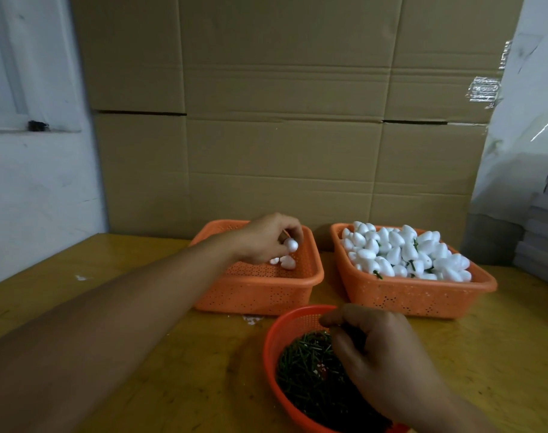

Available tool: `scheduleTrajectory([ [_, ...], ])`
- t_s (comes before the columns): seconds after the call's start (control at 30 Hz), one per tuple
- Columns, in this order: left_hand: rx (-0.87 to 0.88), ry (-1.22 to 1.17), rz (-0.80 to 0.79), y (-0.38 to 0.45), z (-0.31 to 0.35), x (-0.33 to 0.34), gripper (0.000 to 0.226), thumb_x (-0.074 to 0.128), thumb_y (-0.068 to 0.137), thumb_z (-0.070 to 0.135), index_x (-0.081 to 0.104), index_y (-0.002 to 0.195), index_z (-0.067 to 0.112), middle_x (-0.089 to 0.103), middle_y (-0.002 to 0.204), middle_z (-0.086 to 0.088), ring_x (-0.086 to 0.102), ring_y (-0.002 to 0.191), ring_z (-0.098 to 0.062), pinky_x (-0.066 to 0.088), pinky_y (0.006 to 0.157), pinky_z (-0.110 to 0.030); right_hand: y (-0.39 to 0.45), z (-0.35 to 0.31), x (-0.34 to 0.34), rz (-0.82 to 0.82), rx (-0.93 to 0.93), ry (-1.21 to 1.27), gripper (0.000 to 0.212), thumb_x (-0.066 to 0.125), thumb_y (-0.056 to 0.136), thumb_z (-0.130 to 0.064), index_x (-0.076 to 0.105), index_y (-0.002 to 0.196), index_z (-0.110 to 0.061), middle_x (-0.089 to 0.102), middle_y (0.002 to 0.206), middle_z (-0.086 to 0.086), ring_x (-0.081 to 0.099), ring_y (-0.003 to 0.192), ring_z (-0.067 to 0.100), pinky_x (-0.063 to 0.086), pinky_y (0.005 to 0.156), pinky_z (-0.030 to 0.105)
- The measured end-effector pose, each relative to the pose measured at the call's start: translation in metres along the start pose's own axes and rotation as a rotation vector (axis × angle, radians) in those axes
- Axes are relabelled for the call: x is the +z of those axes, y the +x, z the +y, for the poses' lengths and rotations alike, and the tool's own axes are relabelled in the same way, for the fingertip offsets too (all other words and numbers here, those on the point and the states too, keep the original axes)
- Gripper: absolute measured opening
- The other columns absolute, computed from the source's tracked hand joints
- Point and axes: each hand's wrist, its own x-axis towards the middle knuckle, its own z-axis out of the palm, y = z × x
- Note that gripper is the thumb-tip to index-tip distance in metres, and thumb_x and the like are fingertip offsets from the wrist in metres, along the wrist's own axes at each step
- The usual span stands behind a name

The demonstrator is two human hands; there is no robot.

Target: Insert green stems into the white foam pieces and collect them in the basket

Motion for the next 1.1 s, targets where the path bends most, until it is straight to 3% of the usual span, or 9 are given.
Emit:
scheduleTrajectory([
  [0.13,0.070,-0.218,0.116,-0.033,0.027,0.002,0.023,0.067,0.092,0.001,0.065,0.099,0.022,0.068,0.107,-0.005,0.070,0.099,-0.015,0.061,0.084,-0.030,0.000,-0.002,0.000,0.001,-0.003,-0.012,0.026,0.053,0.080,-0.037,0.073,0.096,-0.037,0.055,0.055,-0.030,0.050,0.047,0.000,0.028,0.050,0.018],
  [0.23,0.132,-0.365,0.193,-0.060,0.043,0.010,0.025,0.069,0.090,-0.002,0.066,0.097,0.021,0.069,0.107,-0.004,0.069,0.103,-0.013,0.058,0.090,-0.031,0.001,-0.001,-0.001,-0.004,0.001,-0.031,0.024,0.055,0.082,-0.036,0.072,0.098,-0.038,0.055,0.056,-0.030,0.049,0.048,-0.002,0.028,0.051,0.018],
  [0.3,0.158,-0.499,0.218,-0.076,0.053,0.019,0.027,0.069,0.088,-0.005,0.066,0.096,0.021,0.072,0.106,-0.003,0.071,0.103,-0.013,0.057,0.092,-0.030,0.001,-0.002,-0.002,-0.024,0.007,-0.051,0.022,0.058,0.083,-0.035,0.072,0.100,-0.039,0.058,0.059,-0.031,0.053,0.052,-0.005,0.036,0.054,0.018],
  [0.4,0.157,-0.629,0.242,-0.093,0.062,0.035,0.026,0.070,0.088,-0.003,0.068,0.101,0.019,0.074,0.106,-0.004,0.071,0.102,-0.016,0.058,0.090,-0.033,0.001,-0.004,-0.003,-0.022,0.004,-0.050,0.022,0.066,0.081,-0.035,0.071,0.101,-0.042,0.072,0.081,-0.027,0.068,0.074,-0.002,0.056,0.069,0.032],
  [0.53,0.202,-0.679,0.244,-0.108,0.066,0.054,0.031,0.066,0.094,0.008,0.062,0.116,0.030,0.071,0.112,0.004,0.068,0.110,-0.013,0.055,0.093,-0.028,0.001,-0.005,-0.002,0.035,-0.012,-0.050,0.024,0.076,0.076,-0.034,0.070,0.097,-0.045,0.073,0.081,-0.024,0.069,0.074,0.000,0.058,0.069,0.036],
  [0.63,0.218,-0.689,0.228,-0.115,0.067,0.060,0.035,0.060,0.099,0.010,0.057,0.121,0.037,0.069,0.115,0.005,0.067,0.112,-0.016,0.054,0.096,-0.033,0.001,-0.004,-0.003,0.032,-0.018,-0.056,0.026,0.076,0.075,-0.033,0.070,0.097,-0.046,0.073,0.080,-0.023,0.068,0.073,0.000,0.057,0.068,0.036],
  [0.83,0.212,-0.731,0.247,-0.124,0.065,0.062,0.026,0.056,0.100,0.009,0.068,0.109,0.030,0.069,0.113,-0.001,0.070,0.107,-0.019,0.056,0.086,-0.027,0.002,-0.006,-0.004,-0.024,-0.018,-0.084,0.019,0.076,0.078,-0.032,0.073,0.092,-0.044,0.073,0.083,-0.024,0.068,0.076,0.000,0.056,0.070,0.034],
  [0.97,0.195,-0.828,0.217,-0.127,0.063,0.059,0.029,0.063,0.094,0.006,0.068,0.115,0.026,0.070,0.117,-0.001,0.072,0.103,-0.023,0.056,0.087,-0.028,0.002,-0.009,-0.008,-0.097,-0.036,-0.140,0.016,0.077,0.078,-0.034,0.075,0.092,-0.042,0.073,0.086,-0.023,0.067,0.078,0.000,0.054,0.071,0.031],
  [1.1,0.185,-0.849,0.186,-0.128,0.062,0.061,0.040,0.066,0.091,-0.001,0.066,0.122,0.024,0.073,0.109,-0.006,0.073,0.098,-0.022,0.056,0.086,-0.026,0.002,-0.014,-0.007,-0.264,-0.062,-0.317,0.021,0.067,0.081,-0.048,0.068,0.102,-0.049,0.072,0.093,-0.021,0.064,0.083,0.005,0.051,0.070,0.027],
])
